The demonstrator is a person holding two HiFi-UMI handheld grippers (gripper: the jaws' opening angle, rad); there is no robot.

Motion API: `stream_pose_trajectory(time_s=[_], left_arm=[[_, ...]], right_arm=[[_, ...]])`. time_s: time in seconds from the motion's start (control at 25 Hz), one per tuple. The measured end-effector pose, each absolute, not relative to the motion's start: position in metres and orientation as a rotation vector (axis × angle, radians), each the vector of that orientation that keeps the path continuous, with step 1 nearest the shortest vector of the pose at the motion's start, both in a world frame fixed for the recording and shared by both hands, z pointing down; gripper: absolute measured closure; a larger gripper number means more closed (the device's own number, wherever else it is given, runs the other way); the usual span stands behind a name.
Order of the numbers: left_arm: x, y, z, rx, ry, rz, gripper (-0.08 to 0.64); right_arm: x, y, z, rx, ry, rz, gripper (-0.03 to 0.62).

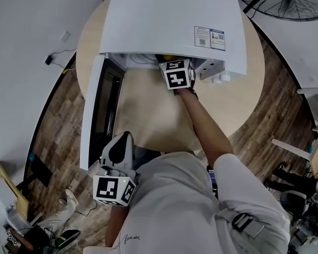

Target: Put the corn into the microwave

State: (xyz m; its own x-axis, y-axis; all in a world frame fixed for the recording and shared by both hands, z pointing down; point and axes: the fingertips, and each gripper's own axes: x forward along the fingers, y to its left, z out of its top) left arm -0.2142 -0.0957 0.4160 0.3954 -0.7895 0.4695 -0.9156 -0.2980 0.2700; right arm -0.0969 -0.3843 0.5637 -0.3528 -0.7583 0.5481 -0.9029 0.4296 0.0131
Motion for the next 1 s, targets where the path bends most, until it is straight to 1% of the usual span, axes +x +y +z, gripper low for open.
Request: stream_pose_trajectory(time_s=[0.28,0.36,1.0], left_arm=[[-0.21,-0.093,0.412,2.179,-1.456,0.325,0.565],[-0.208,-0.091,0.411,2.182,-1.457,0.319,0.565],[-0.194,-0.082,0.4,2.232,-1.45,0.293,0.565]], right_arm=[[-0.094,-0.375,0.557,1.399,-2.222,0.406,0.242],[-0.093,-0.37,0.555,1.401,-2.226,0.401,0.268],[-0.085,-0.343,0.534,1.409,-2.256,0.432,0.296]])
